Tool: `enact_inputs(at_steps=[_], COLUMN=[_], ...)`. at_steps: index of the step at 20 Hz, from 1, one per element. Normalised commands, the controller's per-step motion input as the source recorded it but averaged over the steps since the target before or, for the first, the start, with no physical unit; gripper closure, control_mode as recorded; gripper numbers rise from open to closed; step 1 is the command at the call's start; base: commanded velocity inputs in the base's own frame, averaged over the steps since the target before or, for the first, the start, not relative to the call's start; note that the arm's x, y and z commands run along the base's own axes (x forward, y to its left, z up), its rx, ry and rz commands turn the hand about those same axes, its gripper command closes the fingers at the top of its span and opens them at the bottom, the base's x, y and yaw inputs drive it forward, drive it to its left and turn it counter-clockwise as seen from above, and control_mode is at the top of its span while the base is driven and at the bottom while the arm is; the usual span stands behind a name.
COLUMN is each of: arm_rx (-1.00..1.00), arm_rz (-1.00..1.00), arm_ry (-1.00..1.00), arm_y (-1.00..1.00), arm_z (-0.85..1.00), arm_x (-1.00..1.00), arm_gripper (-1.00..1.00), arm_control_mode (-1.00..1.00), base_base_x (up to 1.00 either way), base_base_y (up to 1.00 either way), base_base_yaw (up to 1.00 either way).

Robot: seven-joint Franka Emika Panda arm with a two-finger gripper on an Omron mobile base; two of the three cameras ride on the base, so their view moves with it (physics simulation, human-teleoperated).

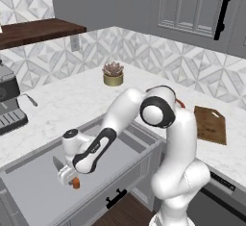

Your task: Pick up the knife from the drawer and place it on the cutting board. Then place the meat from the plate to the cutting board.

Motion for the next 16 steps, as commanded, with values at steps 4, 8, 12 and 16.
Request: enact_inputs(at_steps=[4,8,12,16], arm_rx=[0.0,0.0,0.0,0.0], arm_rz=[-0.07,-0.07,-0.04,-0.02], arm_ry=[0.0,0.0,0.0,0.0], arm_y=[0.11,0.01,0.0,0.0], arm_z=[-0.27,-0.5,-0.46,-0.3], arm_x=[0.4,0.29,0.04,-0.15], arm_gripper=[-1.0,-1.0,-1.0,1.0], arm_control_mode=[-1.0,-1.0,-1.0,-1.0], base_base_x=[0.0,0.0,0.0,0.0], base_base_y=[0.0,0.0,0.0,0.0], base_base_yaw=[0.0,0.0,0.0,0.0])
